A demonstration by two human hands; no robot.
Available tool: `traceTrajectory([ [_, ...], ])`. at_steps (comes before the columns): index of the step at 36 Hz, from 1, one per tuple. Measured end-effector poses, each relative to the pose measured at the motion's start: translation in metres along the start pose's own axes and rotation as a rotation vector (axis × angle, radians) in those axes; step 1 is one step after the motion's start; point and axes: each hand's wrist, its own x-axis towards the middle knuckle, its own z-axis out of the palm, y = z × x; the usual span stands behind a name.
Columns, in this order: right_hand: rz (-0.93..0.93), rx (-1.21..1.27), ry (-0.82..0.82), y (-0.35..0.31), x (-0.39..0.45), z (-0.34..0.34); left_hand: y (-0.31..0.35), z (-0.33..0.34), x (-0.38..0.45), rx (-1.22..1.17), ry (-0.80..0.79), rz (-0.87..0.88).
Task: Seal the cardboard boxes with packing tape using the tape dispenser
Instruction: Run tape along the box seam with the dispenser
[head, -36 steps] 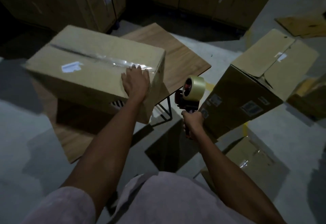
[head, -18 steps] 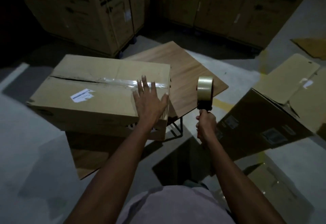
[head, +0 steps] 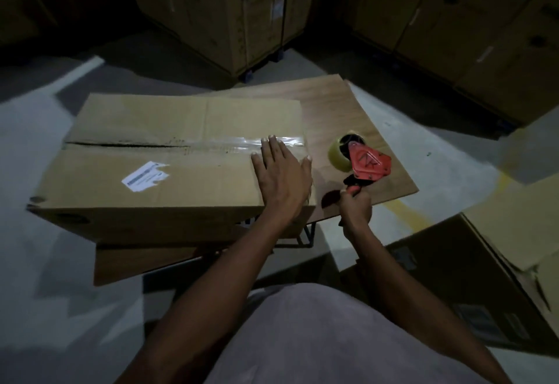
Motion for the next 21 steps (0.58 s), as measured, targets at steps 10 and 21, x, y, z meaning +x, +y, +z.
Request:
traceTrajectory([
  [10, 0.032, 0.101, -0.202, 0.002, 0.051, 0.014, 0.028, 0.012, 0.020, 0.071, -0.041, -0.091],
  [21, -0.039, -0.004, -0.357, 0.008, 0.067, 0.025, 0.018, 0.009, 0.024, 0.090, 0.002, -0.058],
])
